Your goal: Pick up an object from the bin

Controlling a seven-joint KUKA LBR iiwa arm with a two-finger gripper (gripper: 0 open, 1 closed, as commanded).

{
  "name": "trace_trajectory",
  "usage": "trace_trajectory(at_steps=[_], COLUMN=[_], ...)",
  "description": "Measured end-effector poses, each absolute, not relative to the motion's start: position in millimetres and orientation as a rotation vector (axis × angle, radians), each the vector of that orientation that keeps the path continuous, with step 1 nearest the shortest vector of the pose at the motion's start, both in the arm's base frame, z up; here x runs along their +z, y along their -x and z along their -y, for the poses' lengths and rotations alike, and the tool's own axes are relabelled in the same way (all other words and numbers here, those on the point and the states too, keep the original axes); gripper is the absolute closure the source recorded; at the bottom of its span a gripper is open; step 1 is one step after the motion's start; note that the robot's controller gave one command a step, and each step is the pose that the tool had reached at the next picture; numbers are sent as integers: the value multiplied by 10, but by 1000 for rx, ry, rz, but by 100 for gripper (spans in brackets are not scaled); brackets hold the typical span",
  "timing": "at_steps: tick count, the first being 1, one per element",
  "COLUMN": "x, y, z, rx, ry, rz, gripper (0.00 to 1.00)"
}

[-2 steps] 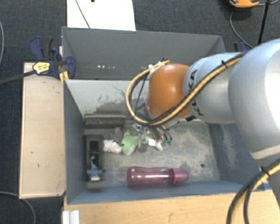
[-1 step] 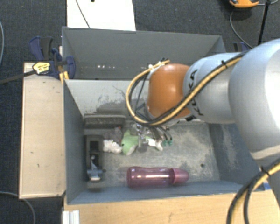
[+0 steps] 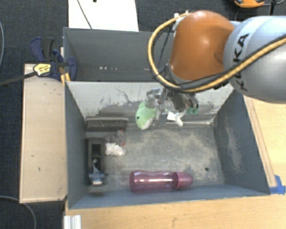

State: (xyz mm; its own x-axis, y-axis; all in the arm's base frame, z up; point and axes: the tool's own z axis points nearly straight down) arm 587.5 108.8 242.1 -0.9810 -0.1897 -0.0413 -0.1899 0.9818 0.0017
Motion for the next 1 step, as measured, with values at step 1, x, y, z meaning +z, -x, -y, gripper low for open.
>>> trace_trajectory(at_steps=[1], x=[2400], y=[-5871], z=[-1087], rx=[8], ry=[296], rz=[-3089], gripper=[100])
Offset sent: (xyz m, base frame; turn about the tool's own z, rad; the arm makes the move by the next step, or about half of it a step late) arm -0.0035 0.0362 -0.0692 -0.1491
